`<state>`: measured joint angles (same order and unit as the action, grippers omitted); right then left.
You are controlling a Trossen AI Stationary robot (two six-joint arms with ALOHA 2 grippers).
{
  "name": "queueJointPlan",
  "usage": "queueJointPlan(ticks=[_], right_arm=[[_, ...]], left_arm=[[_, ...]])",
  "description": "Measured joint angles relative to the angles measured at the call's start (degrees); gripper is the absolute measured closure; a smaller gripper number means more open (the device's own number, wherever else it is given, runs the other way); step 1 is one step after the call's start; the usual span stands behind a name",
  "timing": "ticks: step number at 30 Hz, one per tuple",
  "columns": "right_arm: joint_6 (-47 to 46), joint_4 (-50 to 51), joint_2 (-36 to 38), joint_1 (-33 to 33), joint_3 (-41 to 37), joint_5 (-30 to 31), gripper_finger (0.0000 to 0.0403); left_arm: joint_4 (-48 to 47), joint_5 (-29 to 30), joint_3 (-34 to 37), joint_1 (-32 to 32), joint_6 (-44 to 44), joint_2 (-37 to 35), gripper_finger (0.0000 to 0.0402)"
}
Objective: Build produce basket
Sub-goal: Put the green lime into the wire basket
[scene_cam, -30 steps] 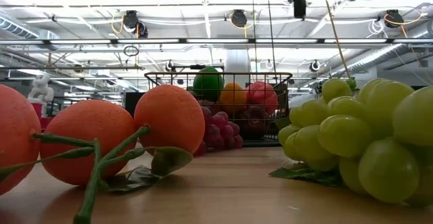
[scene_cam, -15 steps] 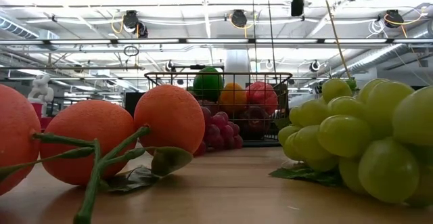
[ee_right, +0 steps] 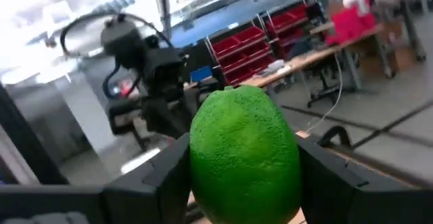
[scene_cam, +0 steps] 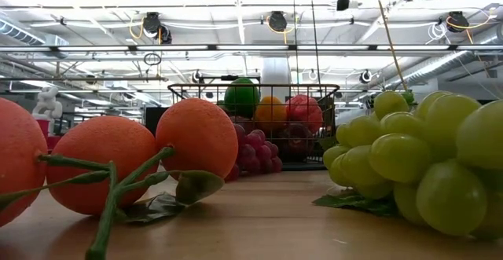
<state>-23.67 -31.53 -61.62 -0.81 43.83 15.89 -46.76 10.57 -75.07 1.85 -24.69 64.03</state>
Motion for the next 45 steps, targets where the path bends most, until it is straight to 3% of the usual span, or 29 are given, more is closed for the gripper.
queueJointPlan(ticks=[20, 25, 31, 38, 45], right_arm=[[34.2, 0.5, 3.0, 4.0, 0.0, -1.1, 0.0193], [35.9, 0.5, 3.0, 4.0, 0.0, -1.1, 0.0193], [23.6, 1.8, 3.0, 4.8, 0.0, -0.8, 0.0193], [-10.6, 3.1, 2.9, 7.1, 0.0, 0.5, 0.0193], [-22.9, 8.4, 0.8, 10.6, 1.7, -2.4, 0.0193]], left_arm=[[0.0, 2.4, 0.0, 0.5, -2.5, 0.0, 0.0304], [0.0, 2.4, 0.0, 0.5, -7.1, 0.0, 0.0304], [0.1, 2.6, 0.0, 0.5, -9.7, 0.0, 0.0304], [-2.8, 1.5, 0.0, 0.6, -30.2, 0.0, 0.0304], [-3.2, 0.9, 0.0, 3.0, -31.9, 0.7, 0.0304]])
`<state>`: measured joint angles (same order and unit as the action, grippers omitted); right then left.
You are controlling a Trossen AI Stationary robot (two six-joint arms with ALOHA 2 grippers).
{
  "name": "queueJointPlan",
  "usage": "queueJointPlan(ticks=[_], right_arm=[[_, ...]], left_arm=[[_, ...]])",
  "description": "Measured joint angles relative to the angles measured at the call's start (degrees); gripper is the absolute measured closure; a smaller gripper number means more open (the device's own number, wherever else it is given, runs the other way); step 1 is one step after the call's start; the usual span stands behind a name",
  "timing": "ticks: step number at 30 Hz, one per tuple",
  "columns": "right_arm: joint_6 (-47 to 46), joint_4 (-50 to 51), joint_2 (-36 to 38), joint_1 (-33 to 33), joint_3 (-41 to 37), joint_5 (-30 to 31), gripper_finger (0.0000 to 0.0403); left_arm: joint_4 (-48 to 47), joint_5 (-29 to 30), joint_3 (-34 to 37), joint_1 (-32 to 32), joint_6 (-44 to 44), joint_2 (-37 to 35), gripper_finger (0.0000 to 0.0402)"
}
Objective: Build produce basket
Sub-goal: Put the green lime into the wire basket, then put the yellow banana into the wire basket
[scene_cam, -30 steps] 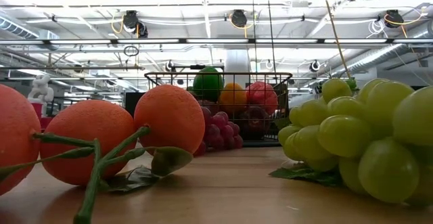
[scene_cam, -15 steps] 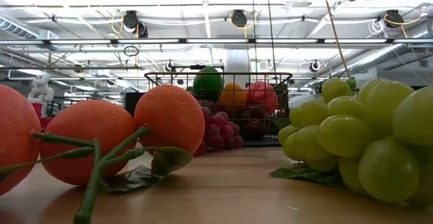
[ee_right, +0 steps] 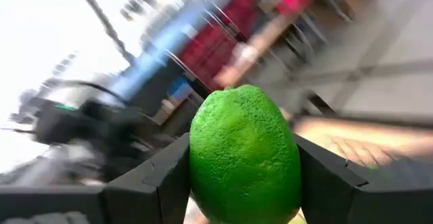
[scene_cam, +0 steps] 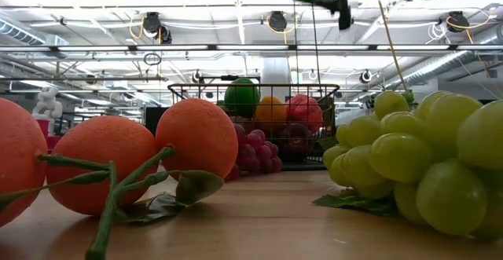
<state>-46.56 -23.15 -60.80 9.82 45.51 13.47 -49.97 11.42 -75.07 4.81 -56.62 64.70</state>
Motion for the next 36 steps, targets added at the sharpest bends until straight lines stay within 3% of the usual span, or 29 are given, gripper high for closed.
queueJointPlan(ticks=[5, 9, 17, 24, 30, 36], right_arm=[[-0.4, 13.2, -3.8, 5.3, 3.9, -7.1, 0.0193], [2.5, 16.9, -7.6, 9.3, 4.8, -10.6, 0.0193], [3.9, 18.1, -16.0, 15.1, 4.8, -10.7, 0.0193], [8.0, 20.2, -18.7, 16.5, 4.8, -10.5, 0.0188], [10.2, 26.3, -18.4, 16.5, 4.8, -8.6, 0.0136], [5.8, 25.0, -15.4, 15.9, 4.8, -8.8, 0.0075]], left_arm=[[0.0, 0.6, 0.0, 1.4, 0.5, 0.0, 0.0304], [0.0, 0.9, 0.0, 1.7, 2.1, -0.1, 0.0304], [0.0, 1.1, 0.0, 3.3, 5.4, -0.1, 0.0304], [0.0, 1.1, 0.0, 5.2, 8.1, -0.1, 0.0304], [-0.2, 1.1, 0.0, 6.6, 10.1, -0.1, 0.0304], [-6.5, 0.6, 0.0, 8.5, 9.5, -0.1, 0.0304]])
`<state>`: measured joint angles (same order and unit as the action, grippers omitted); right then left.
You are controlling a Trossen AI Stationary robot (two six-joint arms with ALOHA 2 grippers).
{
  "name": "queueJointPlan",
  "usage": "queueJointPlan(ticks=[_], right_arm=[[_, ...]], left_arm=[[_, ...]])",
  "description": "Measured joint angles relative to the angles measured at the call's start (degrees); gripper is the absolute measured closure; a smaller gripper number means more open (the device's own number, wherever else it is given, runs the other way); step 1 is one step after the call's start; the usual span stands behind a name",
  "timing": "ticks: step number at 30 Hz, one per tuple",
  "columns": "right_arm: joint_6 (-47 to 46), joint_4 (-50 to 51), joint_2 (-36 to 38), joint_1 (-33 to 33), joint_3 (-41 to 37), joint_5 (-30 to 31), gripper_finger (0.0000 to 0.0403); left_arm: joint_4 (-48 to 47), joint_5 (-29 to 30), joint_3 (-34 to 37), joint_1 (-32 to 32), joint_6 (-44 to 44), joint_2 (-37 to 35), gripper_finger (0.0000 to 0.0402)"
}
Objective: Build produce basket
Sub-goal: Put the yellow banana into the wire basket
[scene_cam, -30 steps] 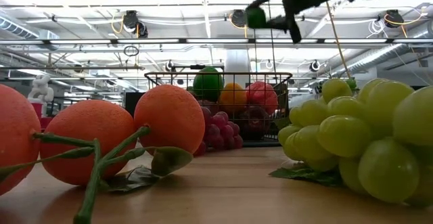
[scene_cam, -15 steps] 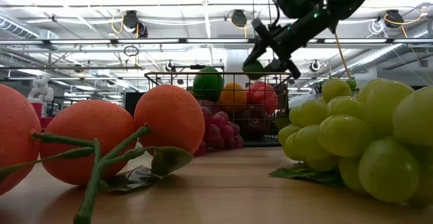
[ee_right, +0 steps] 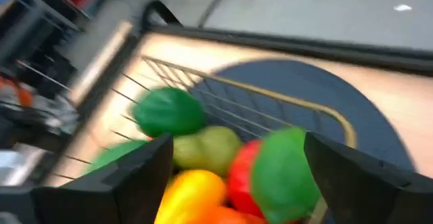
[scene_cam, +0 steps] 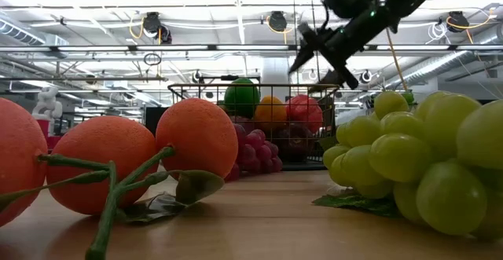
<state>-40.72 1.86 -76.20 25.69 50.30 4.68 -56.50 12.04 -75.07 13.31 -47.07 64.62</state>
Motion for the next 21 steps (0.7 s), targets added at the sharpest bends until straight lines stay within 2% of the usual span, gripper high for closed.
queueJointPlan(ticks=[5, 10, 16, 21], right_arm=[[-3.4, -2.1, 6.2, -3.1, 0.0, 0.0, 0.0076], [-8.2, -1.4, 11.7, -10.8, 0.0, 1.1, 0.0088], [-15.4, -1.1, 13.2, -24.8, 0.0, 10.6, 0.0089], [-19.8, -1.2, 12.9, -34.9, 0.0, 21.4, 0.0090]], left_arm=[[-7.5, -1.9, 0.0, 2.2, 0.1, 0.0, 0.0304], [-8.9, -2.2, 0.0, 4.8, 7.0, 0.0, 0.0288], [-8.9, -3.6, 0.0, 5.7, 16.5, 0.4, 0.0231], [-9.3, -3.8, 0.0, 5.6, 26.1, 1.9, 0.0193]])
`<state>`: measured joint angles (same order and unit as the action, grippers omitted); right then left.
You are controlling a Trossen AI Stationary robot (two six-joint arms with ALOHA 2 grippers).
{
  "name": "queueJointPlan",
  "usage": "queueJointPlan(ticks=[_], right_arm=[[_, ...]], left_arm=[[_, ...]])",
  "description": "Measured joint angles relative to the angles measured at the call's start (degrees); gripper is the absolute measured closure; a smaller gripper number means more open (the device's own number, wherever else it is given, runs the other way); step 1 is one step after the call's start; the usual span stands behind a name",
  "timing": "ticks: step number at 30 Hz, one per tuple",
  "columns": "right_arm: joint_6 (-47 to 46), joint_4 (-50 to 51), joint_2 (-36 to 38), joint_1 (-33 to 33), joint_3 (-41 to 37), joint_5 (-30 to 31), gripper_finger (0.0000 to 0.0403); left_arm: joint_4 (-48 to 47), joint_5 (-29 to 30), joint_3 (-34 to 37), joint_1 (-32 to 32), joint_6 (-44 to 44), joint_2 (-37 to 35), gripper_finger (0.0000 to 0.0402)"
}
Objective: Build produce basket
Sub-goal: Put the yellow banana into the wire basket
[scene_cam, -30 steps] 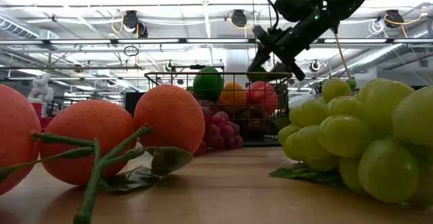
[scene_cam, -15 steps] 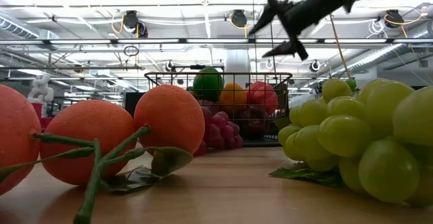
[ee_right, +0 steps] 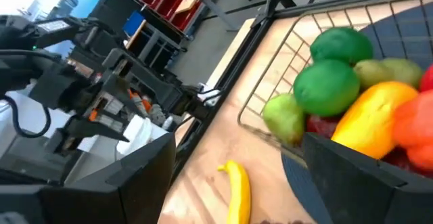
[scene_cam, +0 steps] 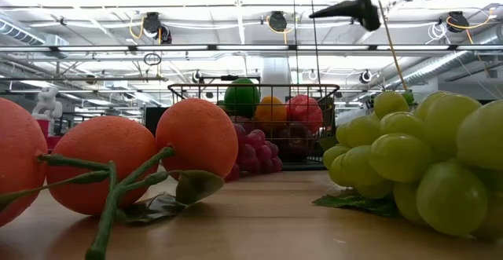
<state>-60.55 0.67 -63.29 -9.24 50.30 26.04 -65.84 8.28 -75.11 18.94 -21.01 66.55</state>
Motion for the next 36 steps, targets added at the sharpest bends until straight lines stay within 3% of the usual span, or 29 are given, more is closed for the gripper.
queueJointPlan(ticks=[4, 10, 16, 22, 28, 36], right_arm=[[-0.3, 0.0, 0.0, -5.3, 0.0, 5.1, 0.0090], [0.0, 0.1, -0.1, -9.0, 0.0, 5.4, 0.0090], [2.1, 1.5, 0.0, -10.8, 0.0, 5.1, 0.0090], [7.2, 2.1, 0.3, -10.3, 0.0, -1.0, 0.0090], [6.2, 6.6, 2.1, -10.2, 0.0, -8.0, 0.0090], [8.1, 15.7, 6.4, -11.8, -0.1, -8.4, 0.0090]], left_arm=[[1.4, 0.1, 1.2, 0.4, 9.2, 2.6, 0.0179], [6.1, -3.4, 5.0, 1.1, 17.9, 7.0, 0.0168], [12.2, -3.8, 9.5, 1.4, 20.0, 11.5, 0.0150], [17.4, -3.8, 12.0, 1.4, 20.6, 16.0, 0.0131], [21.3, -3.9, 12.7, 1.3, 24.6, 21.2, 0.0130], [23.0, -4.4, 12.7, 1.3, 29.2, 29.6, 0.0130]])
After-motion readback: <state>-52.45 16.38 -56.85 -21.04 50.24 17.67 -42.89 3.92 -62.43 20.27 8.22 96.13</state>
